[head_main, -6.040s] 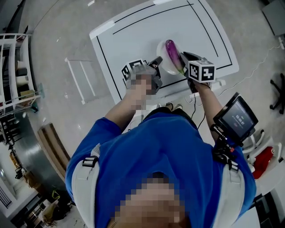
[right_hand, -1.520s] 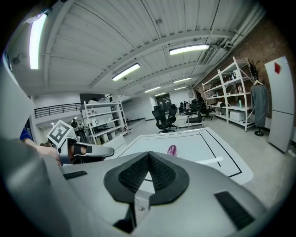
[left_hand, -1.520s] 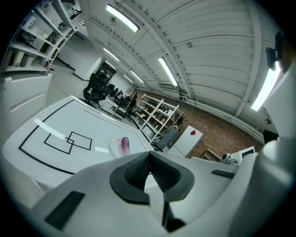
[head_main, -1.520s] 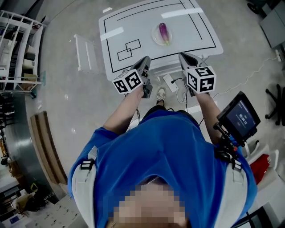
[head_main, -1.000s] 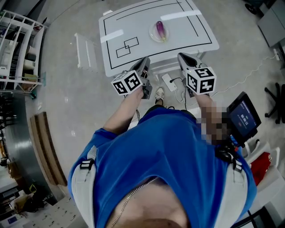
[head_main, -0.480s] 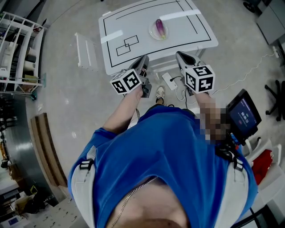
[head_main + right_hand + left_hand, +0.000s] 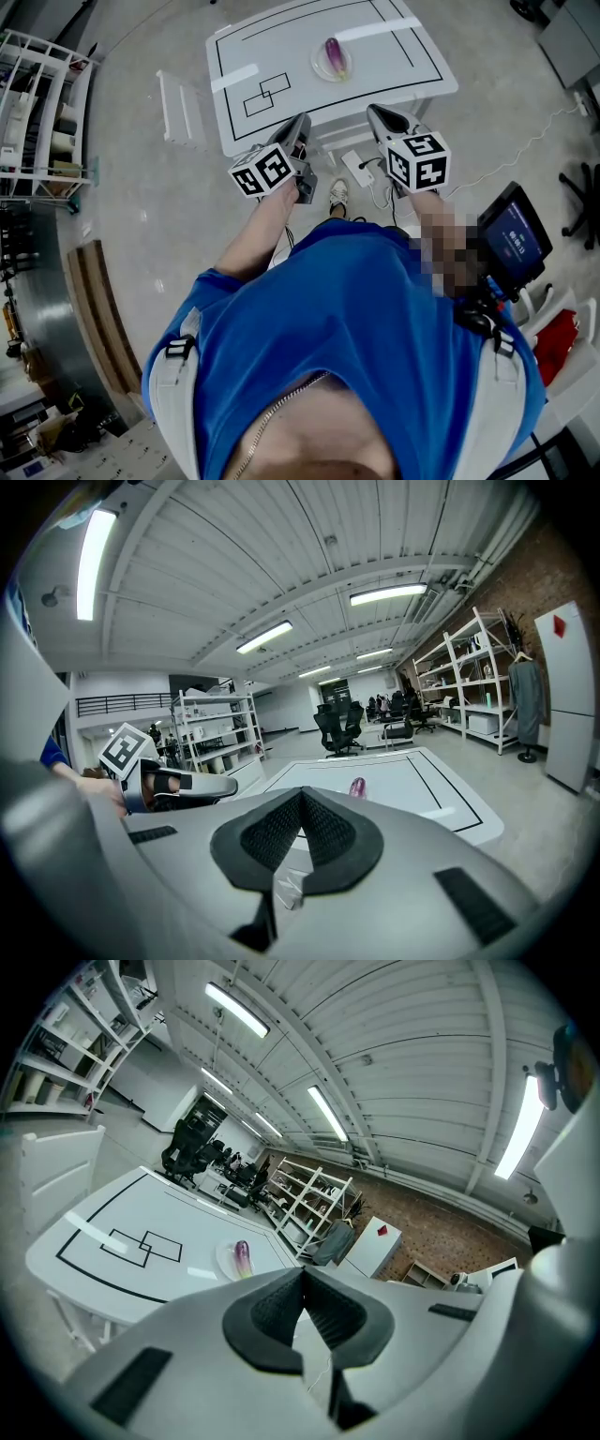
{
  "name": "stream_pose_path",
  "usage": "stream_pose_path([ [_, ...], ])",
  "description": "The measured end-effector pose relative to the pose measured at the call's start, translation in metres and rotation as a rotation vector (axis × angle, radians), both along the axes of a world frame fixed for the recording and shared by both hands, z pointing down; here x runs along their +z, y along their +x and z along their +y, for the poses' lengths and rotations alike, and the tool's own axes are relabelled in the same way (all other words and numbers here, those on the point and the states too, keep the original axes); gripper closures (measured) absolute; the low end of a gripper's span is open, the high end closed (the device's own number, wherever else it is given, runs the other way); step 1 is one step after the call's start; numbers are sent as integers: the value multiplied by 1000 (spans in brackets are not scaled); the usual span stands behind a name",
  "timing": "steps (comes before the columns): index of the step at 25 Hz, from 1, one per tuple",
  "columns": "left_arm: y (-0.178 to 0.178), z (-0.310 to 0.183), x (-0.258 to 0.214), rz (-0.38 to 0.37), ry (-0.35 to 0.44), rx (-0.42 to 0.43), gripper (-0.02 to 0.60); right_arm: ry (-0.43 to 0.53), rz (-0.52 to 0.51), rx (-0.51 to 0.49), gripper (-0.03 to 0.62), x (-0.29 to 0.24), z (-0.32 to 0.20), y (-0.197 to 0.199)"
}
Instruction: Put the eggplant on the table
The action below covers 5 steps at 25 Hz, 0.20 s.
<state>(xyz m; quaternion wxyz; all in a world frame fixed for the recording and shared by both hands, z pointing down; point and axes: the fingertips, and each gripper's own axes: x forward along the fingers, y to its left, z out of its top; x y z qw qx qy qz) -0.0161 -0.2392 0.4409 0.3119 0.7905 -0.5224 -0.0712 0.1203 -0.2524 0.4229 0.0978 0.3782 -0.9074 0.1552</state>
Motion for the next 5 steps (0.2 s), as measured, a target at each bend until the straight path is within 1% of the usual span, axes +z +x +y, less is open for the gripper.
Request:
stream_pose_path([
  [2, 3, 4, -2, 1, 4, 1, 574, 3, -1, 0, 592, -2, 5, 3],
  [5, -1, -8, -1, 2, 4, 0, 574, 7, -1, -1, 592, -2, -8, -1],
])
